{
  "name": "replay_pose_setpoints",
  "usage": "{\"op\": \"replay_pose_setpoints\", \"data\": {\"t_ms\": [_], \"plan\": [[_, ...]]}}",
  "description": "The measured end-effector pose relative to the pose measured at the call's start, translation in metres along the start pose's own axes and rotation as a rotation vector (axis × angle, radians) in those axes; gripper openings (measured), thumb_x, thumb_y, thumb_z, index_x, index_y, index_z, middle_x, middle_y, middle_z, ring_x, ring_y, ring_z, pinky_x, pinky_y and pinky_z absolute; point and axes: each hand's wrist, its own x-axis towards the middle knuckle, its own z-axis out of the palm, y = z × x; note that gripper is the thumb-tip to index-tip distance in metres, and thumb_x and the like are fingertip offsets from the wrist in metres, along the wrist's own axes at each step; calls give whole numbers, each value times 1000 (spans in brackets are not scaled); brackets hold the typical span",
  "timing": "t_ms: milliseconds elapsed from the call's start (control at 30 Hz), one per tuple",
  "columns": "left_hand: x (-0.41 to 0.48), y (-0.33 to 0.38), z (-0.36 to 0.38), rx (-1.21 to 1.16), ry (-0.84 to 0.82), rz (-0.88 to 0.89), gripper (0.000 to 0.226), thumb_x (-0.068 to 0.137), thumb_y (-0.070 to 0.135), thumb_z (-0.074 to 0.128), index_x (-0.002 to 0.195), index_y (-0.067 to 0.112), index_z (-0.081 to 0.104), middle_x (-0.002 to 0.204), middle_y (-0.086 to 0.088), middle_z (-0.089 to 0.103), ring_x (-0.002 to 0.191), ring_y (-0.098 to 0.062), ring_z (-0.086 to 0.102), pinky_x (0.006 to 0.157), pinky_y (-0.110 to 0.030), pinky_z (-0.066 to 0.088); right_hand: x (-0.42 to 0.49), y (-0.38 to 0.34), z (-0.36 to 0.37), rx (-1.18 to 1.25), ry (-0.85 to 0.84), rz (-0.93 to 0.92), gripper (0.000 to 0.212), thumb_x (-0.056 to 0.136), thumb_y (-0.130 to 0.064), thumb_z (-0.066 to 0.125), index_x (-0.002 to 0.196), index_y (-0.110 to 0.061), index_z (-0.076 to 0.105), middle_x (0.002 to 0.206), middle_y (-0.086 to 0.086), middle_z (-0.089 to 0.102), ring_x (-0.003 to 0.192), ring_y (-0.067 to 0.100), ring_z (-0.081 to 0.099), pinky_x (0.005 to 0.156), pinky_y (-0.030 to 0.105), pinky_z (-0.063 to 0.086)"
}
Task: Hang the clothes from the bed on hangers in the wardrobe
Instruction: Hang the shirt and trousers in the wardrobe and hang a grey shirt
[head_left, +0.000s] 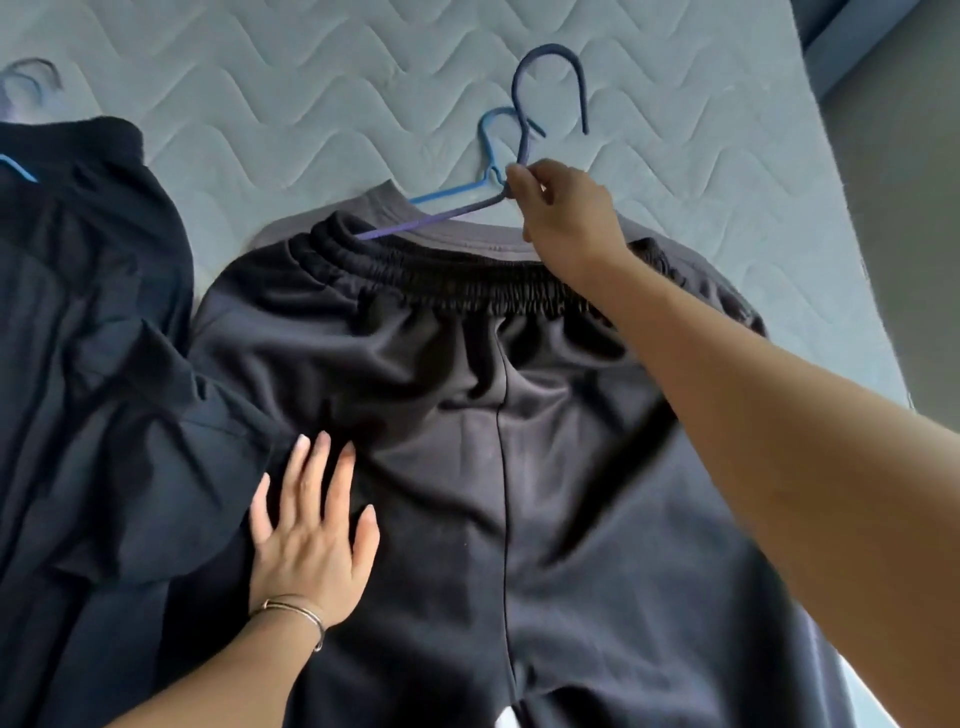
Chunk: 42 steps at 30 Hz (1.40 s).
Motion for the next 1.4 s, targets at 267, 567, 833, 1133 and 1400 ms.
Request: {"op": "replay_pose_setpoints", "data": {"t_ms": [267, 567, 833, 1133, 1400], "plan": [[-2, 2, -11, -86, -21, -8, 59, 82, 41, 27, 131, 12, 43, 141, -13, 45, 134, -23, 33, 105, -46, 20, -119, -23, -34, 6, -91, -99, 35, 97, -36, 37, 70, -16, 46, 57, -7, 42, 65, 19, 41, 56, 27, 23], [-59, 3, -205, -723, -197, -6, 48, 91, 21, 52, 136, 8, 39, 142, -7, 39, 131, -20, 40, 110, -30, 31, -270, -121, -110, 478, -291, 105, 28, 93, -44, 44, 103, -29, 65, 43, -12, 36, 37, 1, 27, 43, 15, 20], [-207, -8, -468, -1067, 128, 188, 18, 90, 31, 51, 102, 29, 64, 105, 12, 68, 100, 4, 60, 82, -1, 42, -385, -327, -208, 787, -320, 145, 19, 87, -38, 58, 83, -20, 65, 71, -1, 54, 42, 8, 31, 35, 15, 21], [-356, -43, -646, -1364, 105, 133, 23, 91, 35, 47, 88, 19, 63, 77, 4, 70, 71, -8, 67, 81, -30, 49, -510, -511, -255, 1101, -595, -158, 22, 91, -22, 40, 83, -8, 55, 73, 10, 52, 65, 18, 50, 61, 27, 39], [-491, -132, -694, -1281, 477, -218, 34, 85, 10, 51, 52, 16, 46, 42, 5, 43, 44, -10, 42, 41, -15, 36, -617, -603, -214, 858, -975, -555, 28, 92, -27, 34, 103, -14, 57, 94, 9, 64, 98, 23, 49, 108, 42, 33]]}}
